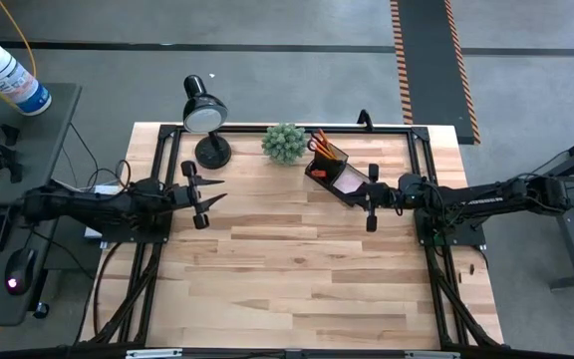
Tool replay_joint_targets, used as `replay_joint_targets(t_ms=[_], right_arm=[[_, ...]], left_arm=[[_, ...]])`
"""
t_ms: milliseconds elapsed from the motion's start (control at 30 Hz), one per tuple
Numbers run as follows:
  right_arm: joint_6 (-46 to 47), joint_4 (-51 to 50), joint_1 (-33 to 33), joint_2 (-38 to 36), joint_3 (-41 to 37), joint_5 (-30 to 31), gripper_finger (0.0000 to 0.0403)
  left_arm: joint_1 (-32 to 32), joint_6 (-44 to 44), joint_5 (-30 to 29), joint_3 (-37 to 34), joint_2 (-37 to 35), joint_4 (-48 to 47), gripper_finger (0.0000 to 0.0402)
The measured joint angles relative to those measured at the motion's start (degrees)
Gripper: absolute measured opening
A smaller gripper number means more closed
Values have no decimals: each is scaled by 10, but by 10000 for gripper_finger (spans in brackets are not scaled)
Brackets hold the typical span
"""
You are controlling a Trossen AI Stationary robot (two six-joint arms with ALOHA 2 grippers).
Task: Pick and place office supplies into organizer
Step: Return to Home Position
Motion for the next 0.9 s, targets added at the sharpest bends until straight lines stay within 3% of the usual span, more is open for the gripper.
replay_joint_targets(t_ms=[533,900], right_arm=[[2,-11,0,-43,0,1,0],[19,-220,0,-199,0,28,0]], left_arm=[[0,-11,-35,0,-213,-242,150],[0,0,-41,1,-207,-253,150]])
